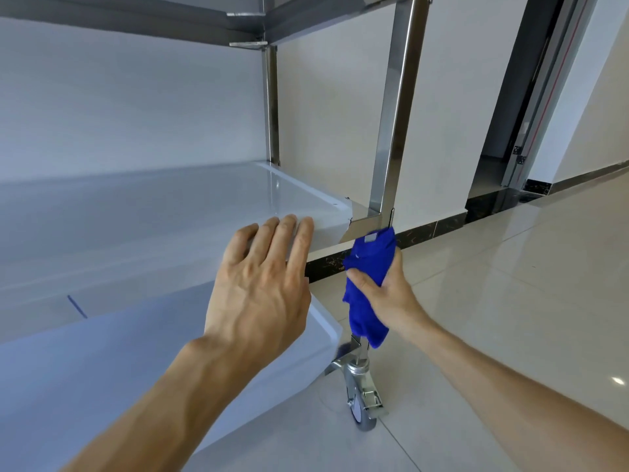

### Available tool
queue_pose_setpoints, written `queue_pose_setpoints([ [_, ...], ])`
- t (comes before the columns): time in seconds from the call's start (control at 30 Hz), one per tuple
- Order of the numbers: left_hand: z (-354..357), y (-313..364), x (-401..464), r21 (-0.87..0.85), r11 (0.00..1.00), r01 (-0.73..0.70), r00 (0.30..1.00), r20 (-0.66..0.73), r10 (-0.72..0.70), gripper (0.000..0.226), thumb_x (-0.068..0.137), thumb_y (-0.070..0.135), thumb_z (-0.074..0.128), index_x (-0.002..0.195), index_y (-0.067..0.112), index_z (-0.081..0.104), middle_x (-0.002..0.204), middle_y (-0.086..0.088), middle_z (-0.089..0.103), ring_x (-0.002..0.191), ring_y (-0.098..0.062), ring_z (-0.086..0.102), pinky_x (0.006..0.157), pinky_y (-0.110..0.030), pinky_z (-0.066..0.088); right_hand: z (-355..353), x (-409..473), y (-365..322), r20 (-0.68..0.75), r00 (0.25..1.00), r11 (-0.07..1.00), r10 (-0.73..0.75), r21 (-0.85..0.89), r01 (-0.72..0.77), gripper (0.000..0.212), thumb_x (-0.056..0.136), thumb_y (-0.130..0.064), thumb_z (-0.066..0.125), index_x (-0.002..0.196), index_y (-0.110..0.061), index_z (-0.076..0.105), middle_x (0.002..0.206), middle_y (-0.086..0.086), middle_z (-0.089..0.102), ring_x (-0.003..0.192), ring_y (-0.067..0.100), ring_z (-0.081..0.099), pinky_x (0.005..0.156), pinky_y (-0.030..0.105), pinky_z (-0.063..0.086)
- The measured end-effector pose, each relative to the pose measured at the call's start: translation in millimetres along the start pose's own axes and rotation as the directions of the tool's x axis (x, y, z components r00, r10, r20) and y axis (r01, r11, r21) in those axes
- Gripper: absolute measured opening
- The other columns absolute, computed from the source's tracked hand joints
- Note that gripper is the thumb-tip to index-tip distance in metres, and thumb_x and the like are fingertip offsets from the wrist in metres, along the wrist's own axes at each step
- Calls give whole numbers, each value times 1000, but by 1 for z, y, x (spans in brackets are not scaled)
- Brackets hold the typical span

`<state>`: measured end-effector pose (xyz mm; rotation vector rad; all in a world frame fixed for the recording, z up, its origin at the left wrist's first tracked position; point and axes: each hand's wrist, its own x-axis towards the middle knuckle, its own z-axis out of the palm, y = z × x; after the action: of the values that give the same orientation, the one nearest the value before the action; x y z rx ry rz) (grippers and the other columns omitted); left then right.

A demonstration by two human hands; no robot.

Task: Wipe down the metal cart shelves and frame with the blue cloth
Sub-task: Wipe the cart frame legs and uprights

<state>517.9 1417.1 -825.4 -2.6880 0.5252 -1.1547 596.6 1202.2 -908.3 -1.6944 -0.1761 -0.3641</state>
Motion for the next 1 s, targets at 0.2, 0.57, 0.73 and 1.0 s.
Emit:
queue_pose_setpoints([
  [0.2,-2,0,0,14,1000,1,1000,21,-2,64,87,25,59,144,1,44,137,-16,54,123,-34,53,105,-43,31,12,-37,54,-14,951,945,308,-107,-308,48,93,-26,70,128,-28,36,100,-2,67,71,2,69,55,12,50],
  [0.57,6,1,1,55,998,12,1000,1,-12,63,87,25,57,144,0,42,134,-15,54,117,-35,54,101,-42,29,10,14,-26,-200,980,1000,-1,-9,0,43,89,-28,75,118,-28,43,103,-3,68,80,6,71,63,23,58],
  [0.73,7,1,0,60,998,15,1000,-5,-15,62,88,25,54,144,1,42,136,-15,54,118,-34,54,102,-41,28,12,-14,28,-60,994,995,95,-16,-96,49,90,-18,73,115,-42,38,105,-7,67,80,3,71,60,15,54],
  [1.0,6,2,1,78,997,22,1000,20,-23,63,88,24,54,145,3,40,137,-13,53,119,-33,52,102,-40,28,-9,-32,74,236,877,890,418,-300,-343,55,94,-27,69,137,-30,33,119,-8,61,109,7,61,91,23,46],
])
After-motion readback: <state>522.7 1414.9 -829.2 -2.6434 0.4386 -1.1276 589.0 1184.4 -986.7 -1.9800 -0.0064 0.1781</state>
